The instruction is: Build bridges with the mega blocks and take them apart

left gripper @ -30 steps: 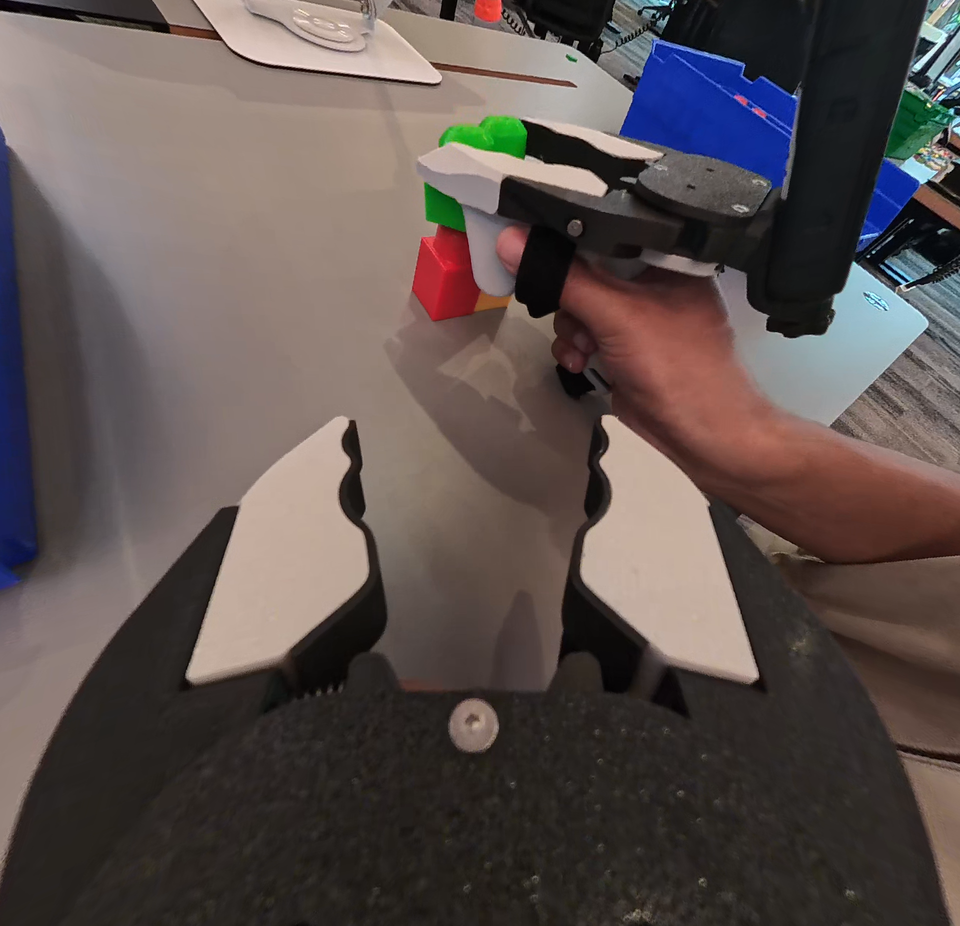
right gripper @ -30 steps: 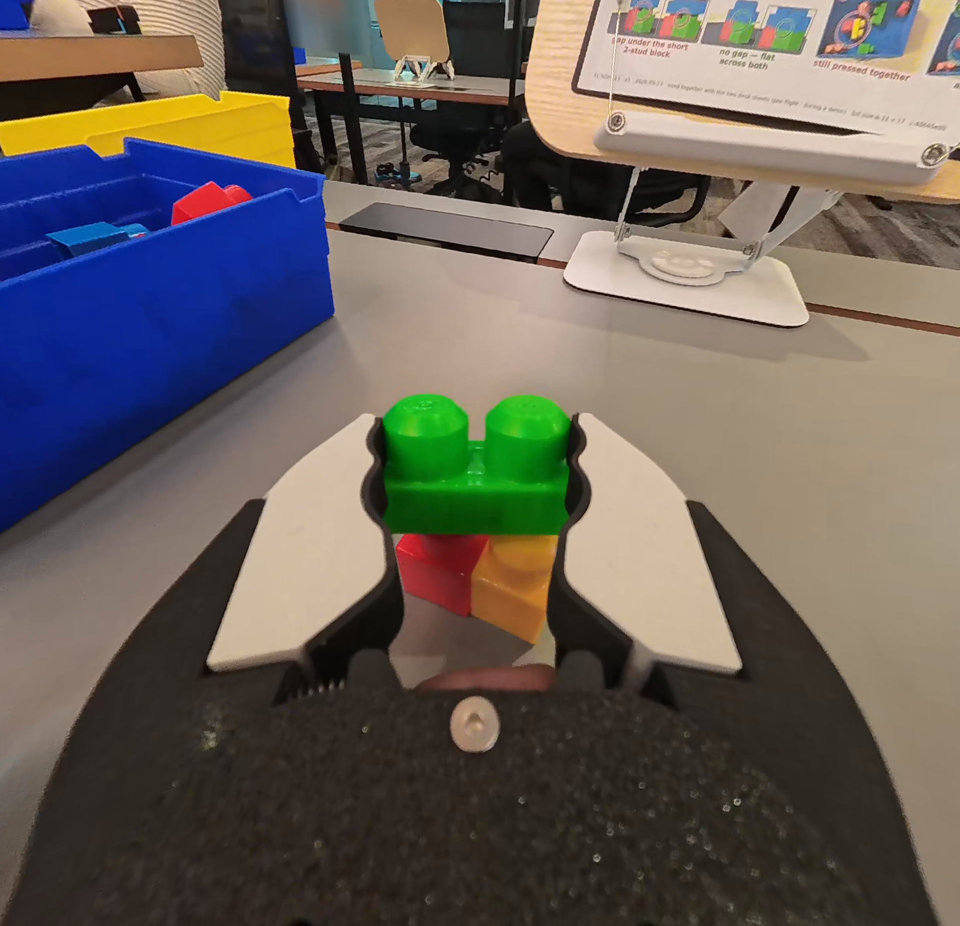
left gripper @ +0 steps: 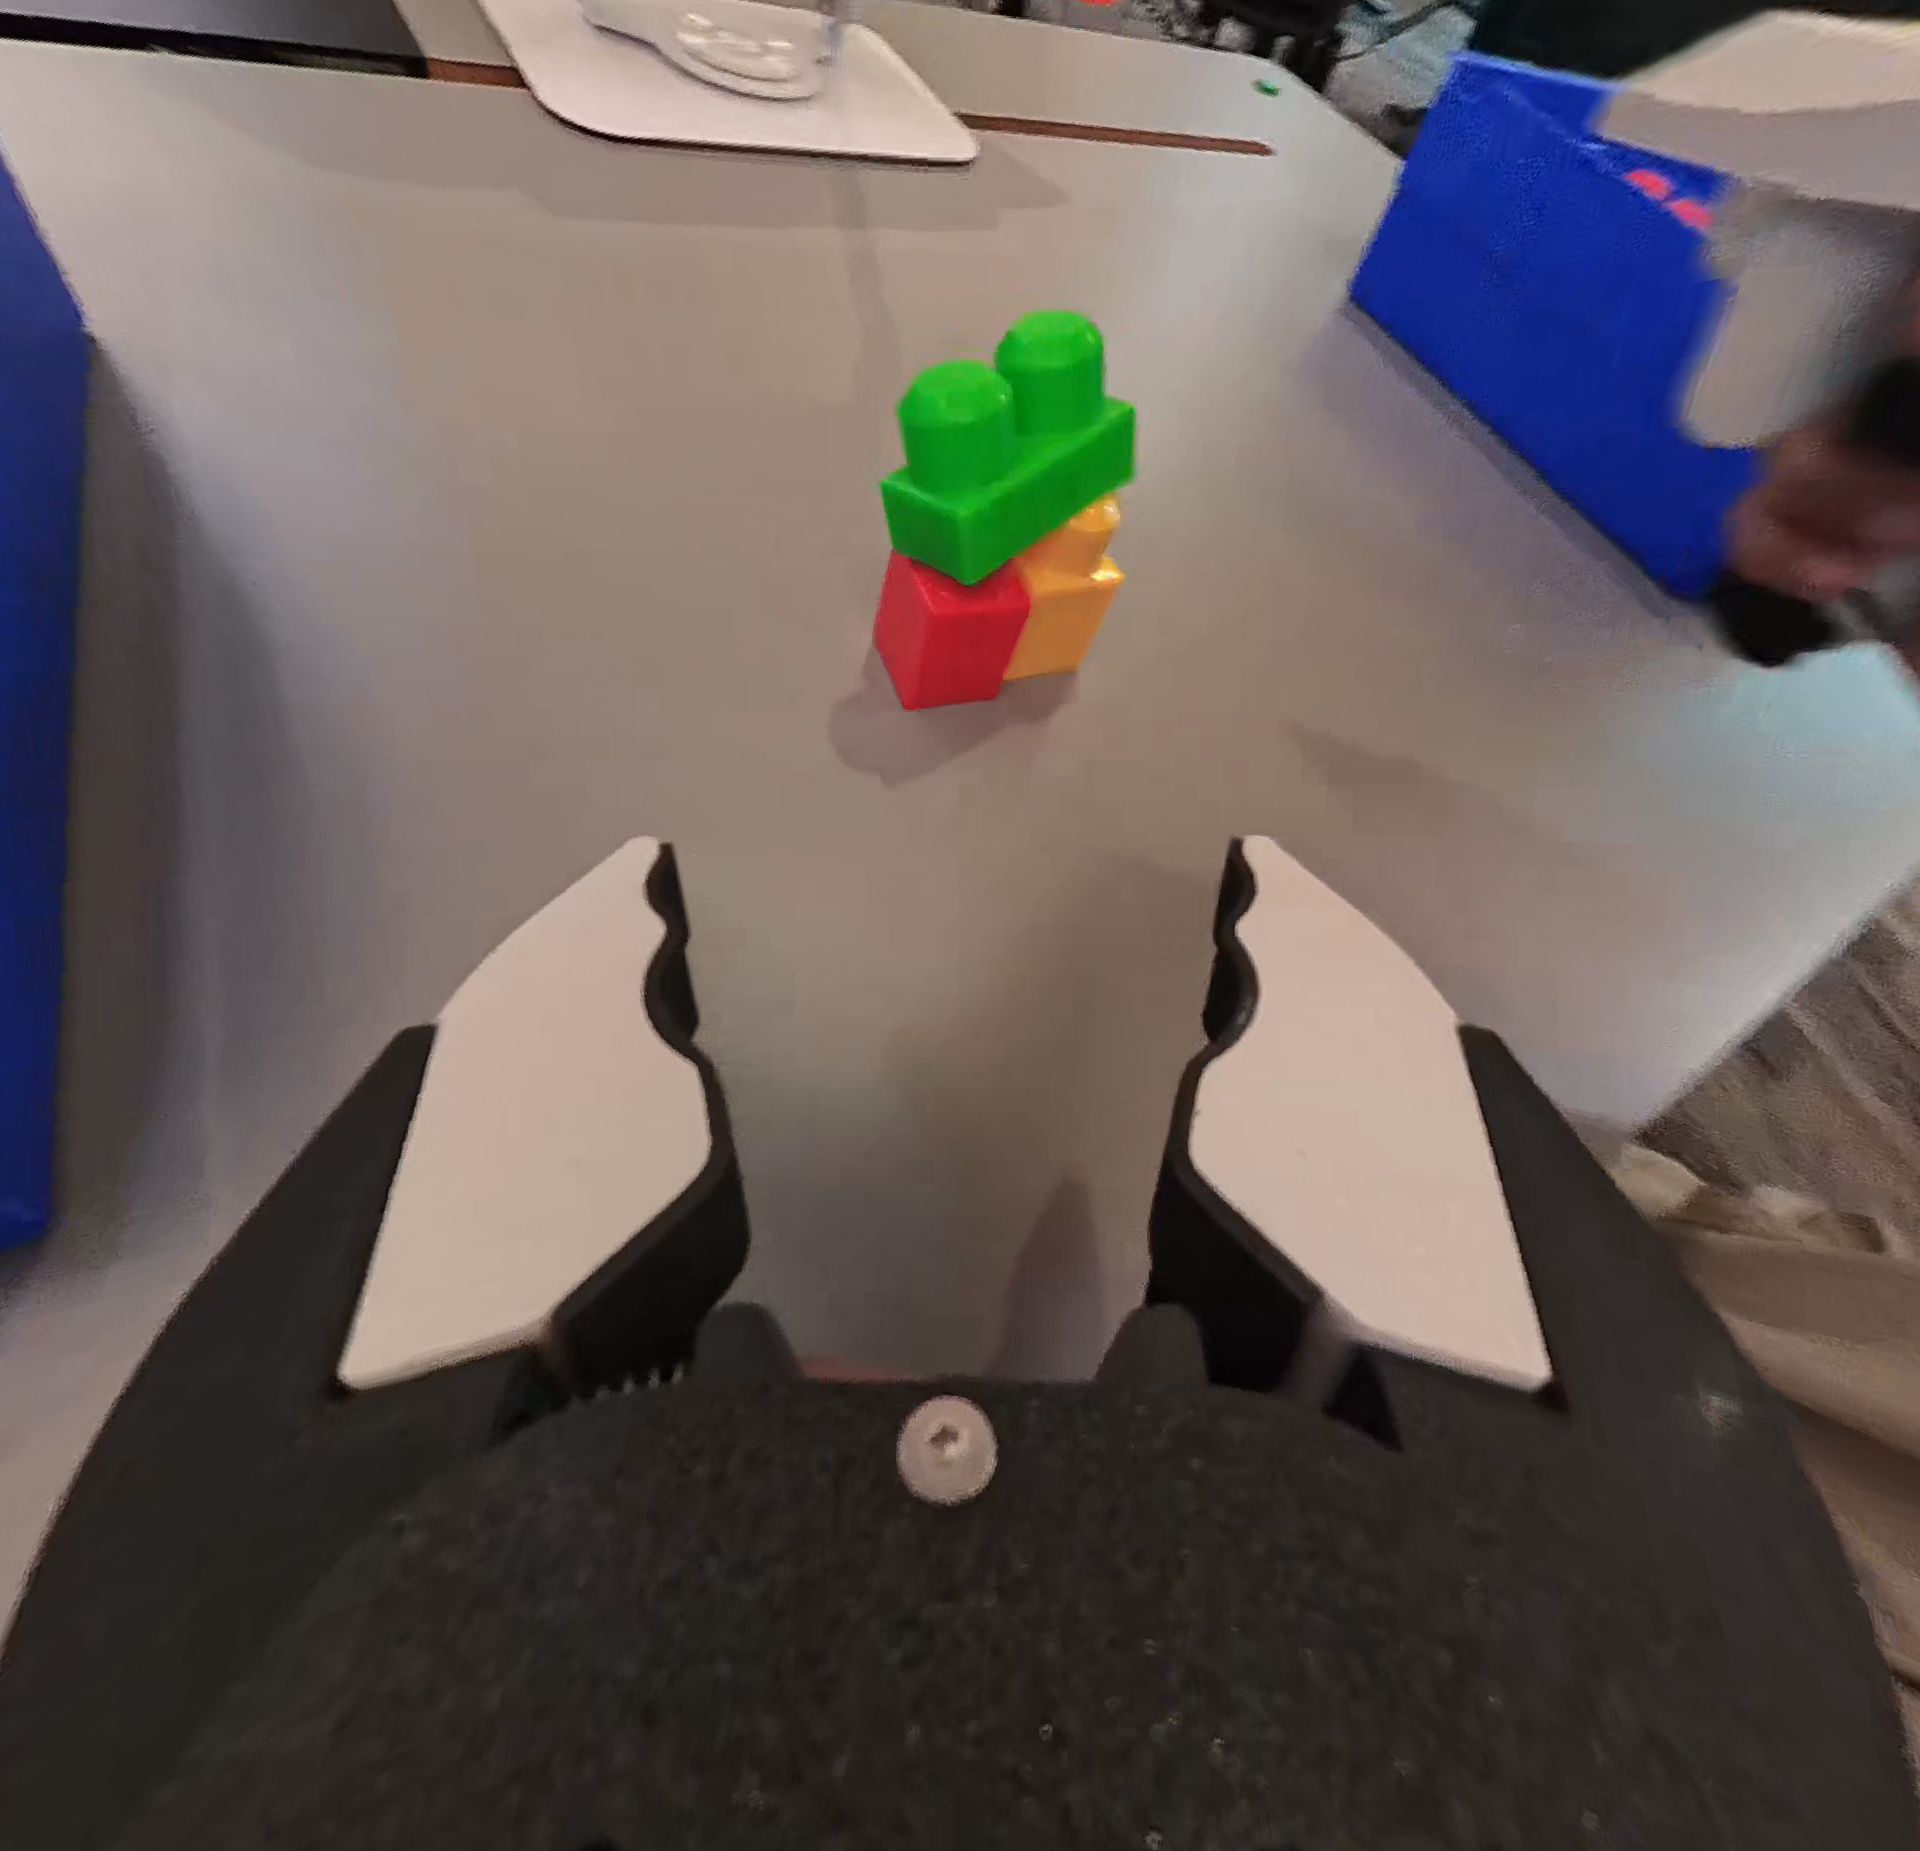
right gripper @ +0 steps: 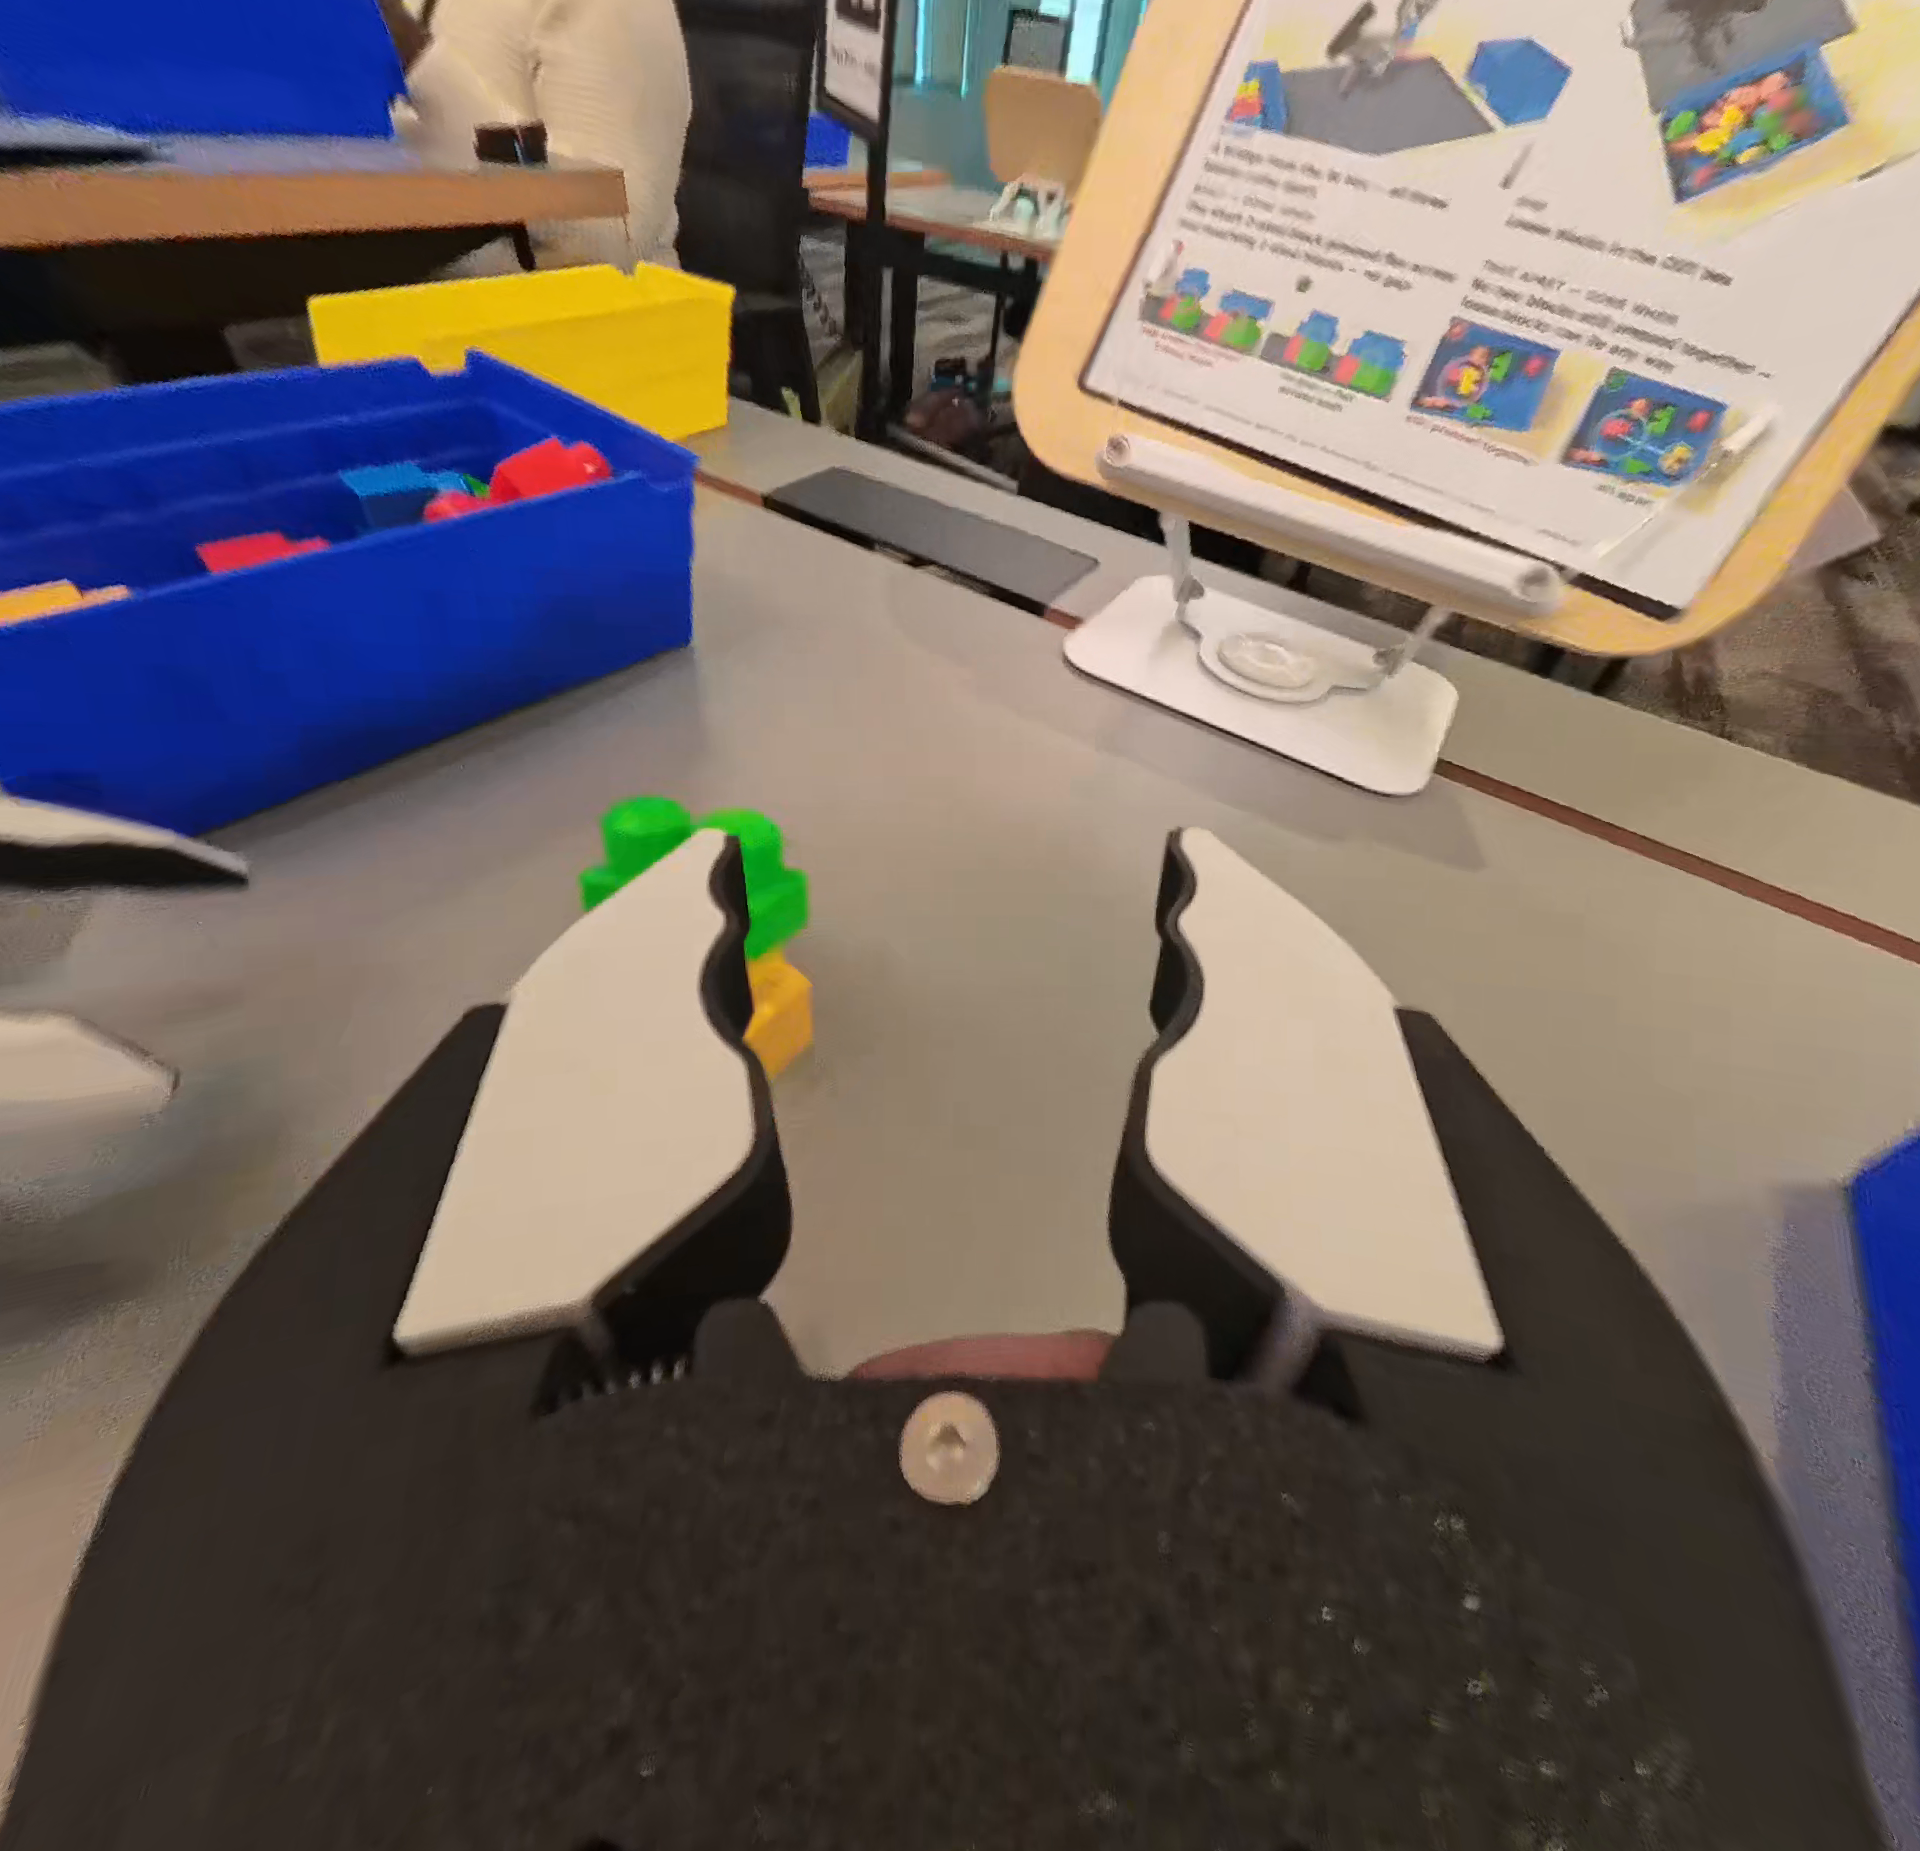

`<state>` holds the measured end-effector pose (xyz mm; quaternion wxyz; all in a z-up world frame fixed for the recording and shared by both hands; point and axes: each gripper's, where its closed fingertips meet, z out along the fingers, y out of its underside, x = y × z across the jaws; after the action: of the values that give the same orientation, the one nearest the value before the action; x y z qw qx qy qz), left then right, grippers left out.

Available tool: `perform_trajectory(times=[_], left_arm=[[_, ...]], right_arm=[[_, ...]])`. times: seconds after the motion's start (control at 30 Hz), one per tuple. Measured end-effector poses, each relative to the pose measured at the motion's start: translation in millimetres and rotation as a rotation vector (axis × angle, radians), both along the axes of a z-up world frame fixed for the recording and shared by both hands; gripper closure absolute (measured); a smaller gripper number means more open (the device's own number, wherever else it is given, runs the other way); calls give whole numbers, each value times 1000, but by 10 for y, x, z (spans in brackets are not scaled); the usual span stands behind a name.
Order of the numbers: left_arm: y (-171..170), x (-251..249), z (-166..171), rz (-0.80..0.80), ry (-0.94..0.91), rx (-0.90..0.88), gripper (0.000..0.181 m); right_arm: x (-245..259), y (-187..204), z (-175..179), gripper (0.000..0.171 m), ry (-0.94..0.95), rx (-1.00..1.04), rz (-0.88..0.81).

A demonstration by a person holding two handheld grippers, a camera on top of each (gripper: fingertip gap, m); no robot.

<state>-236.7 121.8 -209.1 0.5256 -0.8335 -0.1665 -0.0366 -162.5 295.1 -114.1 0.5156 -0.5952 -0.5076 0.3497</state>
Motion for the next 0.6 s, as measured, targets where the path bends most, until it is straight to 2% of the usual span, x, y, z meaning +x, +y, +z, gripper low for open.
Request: perform_trajectory(times=[0.07, 0.2, 0.37, 0.47, 0.5, 0.6], left_arm=[[137, -36, -35, 70, 32, -15, 72], [485, 67, -146, 148, -27, -46, 67], [848, 242, -175, 200, -117, -25, 67], [944, 267, -252, 241, -93, -65, 66], [968, 270, -257, 252, -93, -71, 66], [1024, 293, -241, 260, -122, -57, 66]], right_arm=[[252, 160, -11, 94, -37, 30, -23], [483, 244, -36, 97, -68, 60, 13], [70, 82, -193, 113, -64, -116, 312], [-237, -8, -212, 133, -51, -241, 500], [-324, -45, -248, 134, -68, -279, 557], [-549, -110, -424, 153, -137, -324, 680]])
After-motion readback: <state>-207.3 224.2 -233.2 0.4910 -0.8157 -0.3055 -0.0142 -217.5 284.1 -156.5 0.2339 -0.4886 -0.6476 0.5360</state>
